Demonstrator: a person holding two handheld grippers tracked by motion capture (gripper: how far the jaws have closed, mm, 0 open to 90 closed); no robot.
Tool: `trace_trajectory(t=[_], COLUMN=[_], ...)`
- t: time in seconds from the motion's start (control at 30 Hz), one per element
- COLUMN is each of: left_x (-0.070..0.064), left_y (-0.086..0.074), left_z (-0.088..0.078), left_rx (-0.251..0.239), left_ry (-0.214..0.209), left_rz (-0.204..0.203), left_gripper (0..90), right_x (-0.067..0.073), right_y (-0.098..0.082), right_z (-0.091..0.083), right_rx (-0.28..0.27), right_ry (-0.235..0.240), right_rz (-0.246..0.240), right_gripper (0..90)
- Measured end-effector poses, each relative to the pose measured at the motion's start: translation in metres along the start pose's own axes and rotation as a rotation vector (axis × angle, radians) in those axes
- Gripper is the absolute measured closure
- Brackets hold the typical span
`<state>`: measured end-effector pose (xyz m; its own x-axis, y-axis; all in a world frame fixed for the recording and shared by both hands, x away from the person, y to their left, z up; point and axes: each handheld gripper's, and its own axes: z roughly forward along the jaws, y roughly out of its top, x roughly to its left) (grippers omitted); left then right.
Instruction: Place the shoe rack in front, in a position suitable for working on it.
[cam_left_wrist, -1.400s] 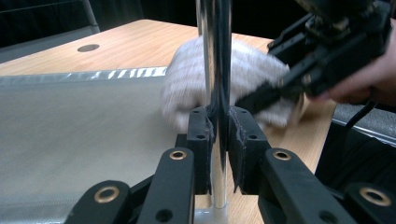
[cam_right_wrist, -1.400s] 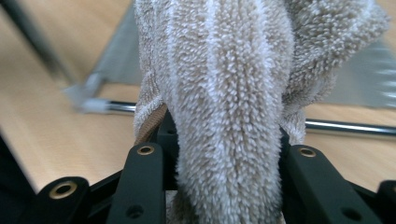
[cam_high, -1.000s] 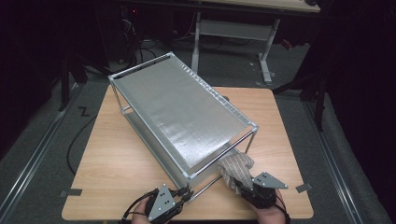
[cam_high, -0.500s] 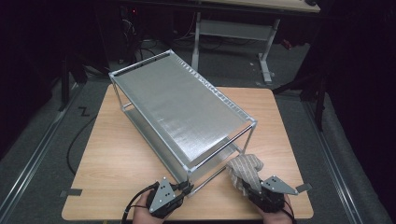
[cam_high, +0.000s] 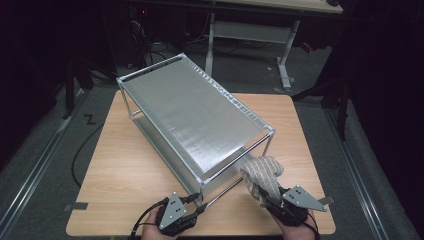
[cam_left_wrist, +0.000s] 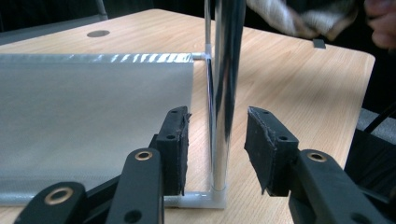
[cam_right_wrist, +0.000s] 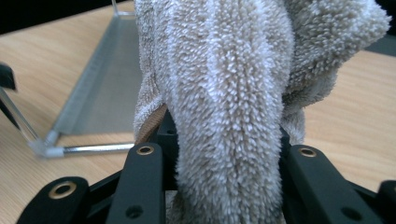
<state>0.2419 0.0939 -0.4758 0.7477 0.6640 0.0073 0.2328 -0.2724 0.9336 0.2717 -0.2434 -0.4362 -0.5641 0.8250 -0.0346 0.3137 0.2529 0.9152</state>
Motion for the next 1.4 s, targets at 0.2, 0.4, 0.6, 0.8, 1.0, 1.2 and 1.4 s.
trace_trajectory(t=[0.2,0.4,0.6,0.8,1.0,1.2,1.4], left_x=[0.001,0.001,0.0,-0.004,-0.009,-0.009,-0.012], left_y=[-0.005,-0.005,-0.005,-0.004,-0.005,-0.004,-0.004], left_z=[0.006,0.007,0.008,0.013,0.012,0.012,0.011], left_rx=[0.017,0.009,0.003,0.002,-0.001,0.002,0.008], left_ry=[-0.001,0.006,0.017,0.044,0.055,0.047,0.039], left_rz=[-0.03,-0.036,-0.027,-0.009,0.013,0.017,0.021], left_gripper=[59.0,60.7,64.5,71.5,79.1,80.1,80.1], right_x=[0.001,0.006,0.017,0.037,0.058,0.069,0.075], right_y=[0.015,0.035,0.055,0.074,0.086,0.096,0.095], right_z=[-0.015,-0.025,-0.028,-0.014,0.0,0.004,0.008], right_rx=[-0.069,-0.13,-0.162,-0.156,-0.16,-0.16,-0.146], right_ry=[-0.002,0.014,0.05,0.103,0.137,0.153,0.159], right_rz=[-0.005,-0.021,-0.05,-0.088,-0.132,-0.164,-0.173], right_gripper=[62.4,62.4,62.4,62.4,62.3,62.3,62.1])
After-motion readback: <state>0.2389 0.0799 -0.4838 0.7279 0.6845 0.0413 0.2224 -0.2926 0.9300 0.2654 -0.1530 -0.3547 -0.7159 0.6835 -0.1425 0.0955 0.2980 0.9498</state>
